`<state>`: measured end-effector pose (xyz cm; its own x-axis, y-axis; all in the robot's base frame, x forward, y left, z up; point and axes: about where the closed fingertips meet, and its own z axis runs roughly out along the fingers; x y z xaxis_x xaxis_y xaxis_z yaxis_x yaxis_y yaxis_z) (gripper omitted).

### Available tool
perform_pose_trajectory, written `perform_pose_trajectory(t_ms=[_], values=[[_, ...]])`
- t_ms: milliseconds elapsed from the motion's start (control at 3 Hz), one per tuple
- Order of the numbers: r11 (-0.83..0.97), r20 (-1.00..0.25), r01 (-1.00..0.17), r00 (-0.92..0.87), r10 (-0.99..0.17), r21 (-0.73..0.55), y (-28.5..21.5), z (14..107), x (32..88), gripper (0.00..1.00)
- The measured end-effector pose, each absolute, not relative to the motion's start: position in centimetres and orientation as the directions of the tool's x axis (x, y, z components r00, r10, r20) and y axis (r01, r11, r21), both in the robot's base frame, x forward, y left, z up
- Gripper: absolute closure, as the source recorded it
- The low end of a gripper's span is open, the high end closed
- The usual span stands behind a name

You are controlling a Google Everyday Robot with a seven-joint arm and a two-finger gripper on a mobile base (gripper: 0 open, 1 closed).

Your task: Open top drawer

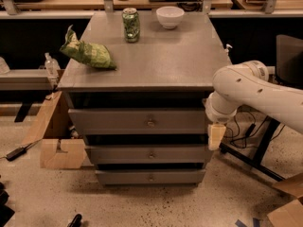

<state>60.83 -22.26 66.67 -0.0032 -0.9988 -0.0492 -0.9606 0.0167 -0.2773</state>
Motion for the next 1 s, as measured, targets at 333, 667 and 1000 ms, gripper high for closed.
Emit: perform_pose_trajectory(t_ms=[333,667,1000], values=[[0.039,-0.046,-0.957,-0.027,-0.999,-0.286,-22.2,66.1,61.5,0.18],[0.091,-0.069,-0.951,-0.074,-0.995,-0.297,-21.8,66.6,59.9,0.42],[0.115,-0.084,-0.948,-0.094,-0.992,-0.296,-21.6,67.0,58.1,0.65]])
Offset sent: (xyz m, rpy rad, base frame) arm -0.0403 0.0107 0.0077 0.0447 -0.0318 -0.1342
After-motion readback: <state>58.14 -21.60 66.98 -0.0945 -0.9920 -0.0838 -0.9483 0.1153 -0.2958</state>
